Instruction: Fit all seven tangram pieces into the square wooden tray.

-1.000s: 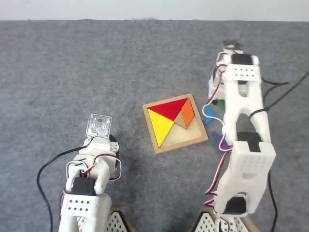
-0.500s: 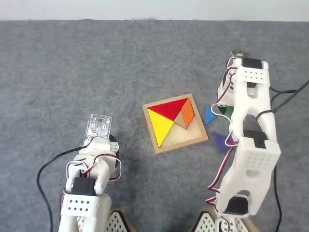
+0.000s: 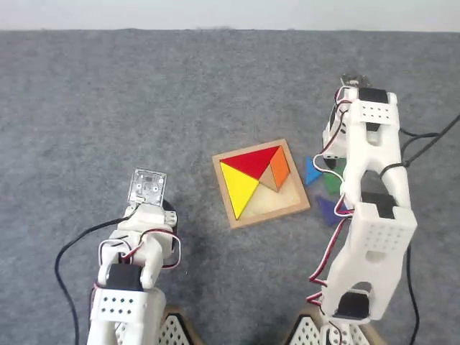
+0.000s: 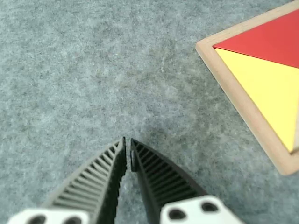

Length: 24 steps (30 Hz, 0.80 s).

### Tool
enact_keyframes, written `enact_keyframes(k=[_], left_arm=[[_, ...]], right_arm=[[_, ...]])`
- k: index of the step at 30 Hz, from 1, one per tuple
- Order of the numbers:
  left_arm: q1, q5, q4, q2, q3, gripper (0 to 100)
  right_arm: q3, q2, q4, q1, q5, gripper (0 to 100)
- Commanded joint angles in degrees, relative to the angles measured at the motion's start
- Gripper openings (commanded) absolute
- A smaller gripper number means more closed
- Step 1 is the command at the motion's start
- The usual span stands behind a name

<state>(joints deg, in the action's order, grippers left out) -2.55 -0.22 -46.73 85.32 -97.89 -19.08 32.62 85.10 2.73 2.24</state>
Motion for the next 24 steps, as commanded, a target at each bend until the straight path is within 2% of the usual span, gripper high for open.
enact_keyframes(k=[1, 4, 15, 21, 24], left_arm=[[-0.2, 0.3, 0.0, 0.7, 1.1, 1], [-0.2, 0.3, 0.0, 0.7, 1.1, 1], [-0.2, 0.3, 0.0, 0.7, 1.1, 1], [-0.2, 0.3, 0.0, 0.7, 1.1, 1], [-0.2, 0.3, 0.0, 0.7, 1.1, 1]], right_arm=[[-0.7, 1.0, -0.5, 0.5, 2.8, 24.3], [-0.7, 3.3, 0.4, 0.4, 6.0, 24.3], [-0.8, 9.6, -0.8, -1.9, 6.3, 24.3], [-0.7, 3.0, -0.9, -2.1, 6.3, 24.4], [0.1, -0.8, -0.3, -2.2, 8.9, 24.5]])
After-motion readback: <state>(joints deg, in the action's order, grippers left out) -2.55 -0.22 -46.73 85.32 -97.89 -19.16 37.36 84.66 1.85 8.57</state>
